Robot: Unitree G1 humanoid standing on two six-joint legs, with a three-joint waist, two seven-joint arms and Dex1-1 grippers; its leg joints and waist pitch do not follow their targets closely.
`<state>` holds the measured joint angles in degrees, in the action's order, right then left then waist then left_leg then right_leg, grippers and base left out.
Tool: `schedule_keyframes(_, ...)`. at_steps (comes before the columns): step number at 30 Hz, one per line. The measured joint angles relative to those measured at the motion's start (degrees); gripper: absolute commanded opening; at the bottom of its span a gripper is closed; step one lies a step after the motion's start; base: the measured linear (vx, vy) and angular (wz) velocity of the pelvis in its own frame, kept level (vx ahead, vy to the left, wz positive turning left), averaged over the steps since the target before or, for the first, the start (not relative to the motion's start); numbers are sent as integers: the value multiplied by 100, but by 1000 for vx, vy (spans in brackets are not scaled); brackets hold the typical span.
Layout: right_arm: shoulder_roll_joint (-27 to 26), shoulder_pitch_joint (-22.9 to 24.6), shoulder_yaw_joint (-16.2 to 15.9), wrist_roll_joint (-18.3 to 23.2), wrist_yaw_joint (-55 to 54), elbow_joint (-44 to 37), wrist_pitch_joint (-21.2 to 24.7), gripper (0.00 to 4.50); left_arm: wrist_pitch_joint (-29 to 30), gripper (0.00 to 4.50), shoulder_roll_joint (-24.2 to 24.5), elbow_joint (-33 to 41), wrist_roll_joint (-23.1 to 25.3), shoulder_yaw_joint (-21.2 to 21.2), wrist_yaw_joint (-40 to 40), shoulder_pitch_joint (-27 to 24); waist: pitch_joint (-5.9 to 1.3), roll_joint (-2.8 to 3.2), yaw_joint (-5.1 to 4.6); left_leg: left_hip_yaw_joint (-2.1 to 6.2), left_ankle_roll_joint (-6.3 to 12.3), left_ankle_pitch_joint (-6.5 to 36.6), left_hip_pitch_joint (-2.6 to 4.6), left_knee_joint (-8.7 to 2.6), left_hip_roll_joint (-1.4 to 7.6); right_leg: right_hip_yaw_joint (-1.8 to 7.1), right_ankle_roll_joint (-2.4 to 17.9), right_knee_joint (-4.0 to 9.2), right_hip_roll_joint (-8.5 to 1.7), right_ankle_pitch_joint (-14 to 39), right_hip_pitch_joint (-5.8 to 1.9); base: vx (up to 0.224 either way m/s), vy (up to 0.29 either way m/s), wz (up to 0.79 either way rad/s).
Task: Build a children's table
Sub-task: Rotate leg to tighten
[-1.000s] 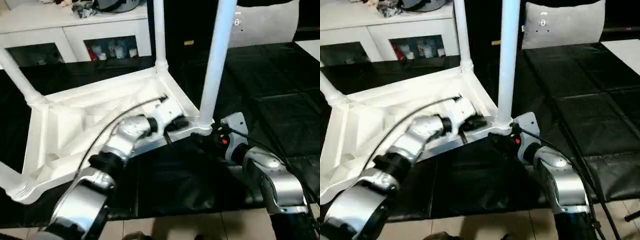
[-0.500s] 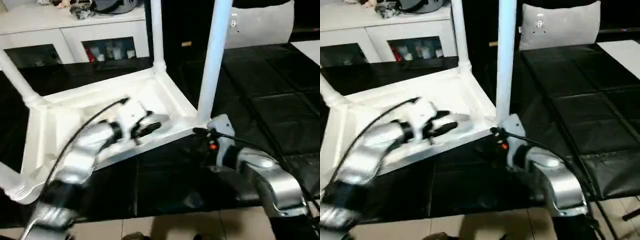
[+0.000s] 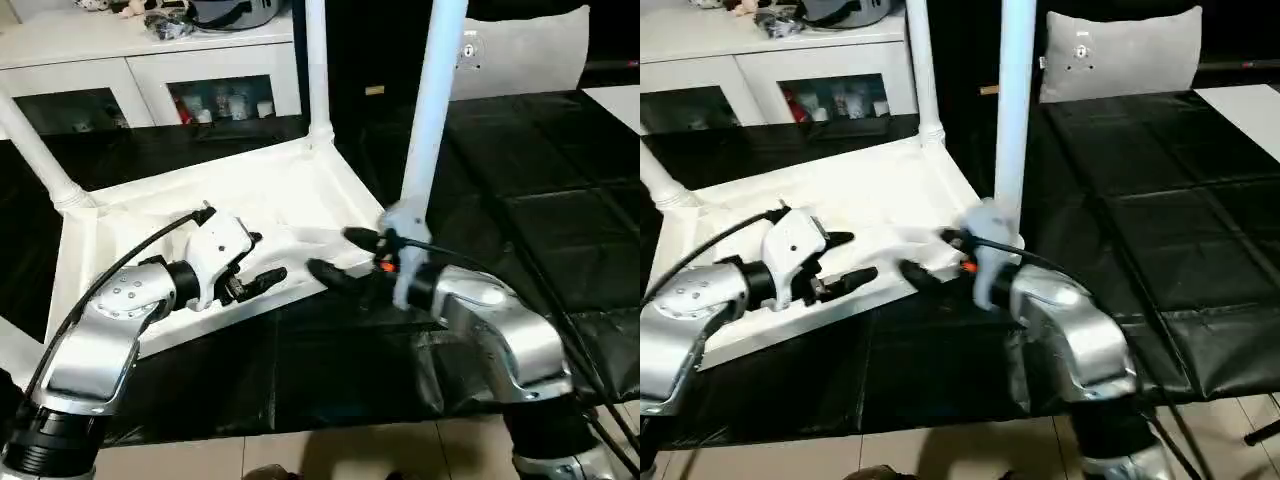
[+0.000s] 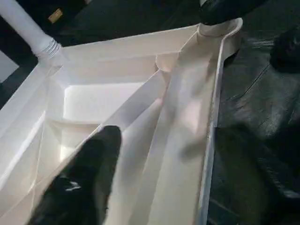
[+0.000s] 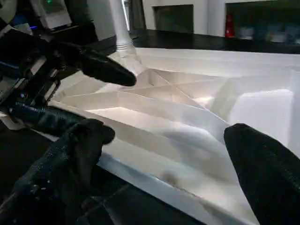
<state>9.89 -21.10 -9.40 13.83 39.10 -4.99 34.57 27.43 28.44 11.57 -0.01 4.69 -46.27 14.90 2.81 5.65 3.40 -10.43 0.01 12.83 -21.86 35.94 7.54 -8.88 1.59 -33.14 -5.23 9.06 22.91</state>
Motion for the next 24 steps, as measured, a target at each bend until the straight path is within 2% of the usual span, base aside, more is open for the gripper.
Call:
schedule_keyframes(1,-41,-26,0,0,-14,79,-50,450,40,394,27,39,-12,1,23,-42,0,0,-6,0,0,0,0,0,0,2,0,0,1,0,1,0,0,0)
schedule_keyframes(4,-138,-178,-11,-23,-70,290,-224,450,171,408,95,163,-16,35,31,-161,0,0,-11,0,-2,-1,-3,-1,0,2,5,-4,2,-3,6,0,0,0)
schedule_keyframes(5,-171,-275,-14,-72,-115,410,-383,450,209,436,160,211,-10,45,24,-193,0,0,-17,0,-5,-3,-2,-2,0,2,5,-7,4,-3,8,0,0,0)
schedule_keyframes(7,-282,-491,-2,-123,-200,672,-597,450,274,446,279,266,-9,73,-7,-216,0,0,-38,0,-10,-6,-1,-3,0,4,8,-10,5,-4,10,0,0,0)
schedule_keyframes(11,-430,-823,-10,-318,-438,1202,-1072,450,463,449,553,514,-47,154,-255,-334,-1,-2,-36,1,-13,-8,4,-3,0,7,10,-11,6,-6,9,0,0,0)
schedule_keyframes(17,-621,-1127,48,-333,-631,2033,-1255,450,737,449,850,673,-182,276,-542,-518,-2,-3,-35,0,-13,-8,6,-2,0,8,44,-14,6,-26,9,0,0,0)
schedule_keyframes(20,-649,-1479,125,-492,-884,2754,-1562,450,701,449,937,535,66,469,-425,-515,-1,-2,-42,0,-18,-11,10,-3,0,8,44,-16,6,-26,8,0,0,0)
schedule_keyframes(24,-646,-1547,158,-667,-1034,3199,-1913,450,495,449,1075,64,456,691,-201,-533,-1,1,-58,1,-20,-12,11,-3,0,8,44,-16,8,-26,6,0,0,0)
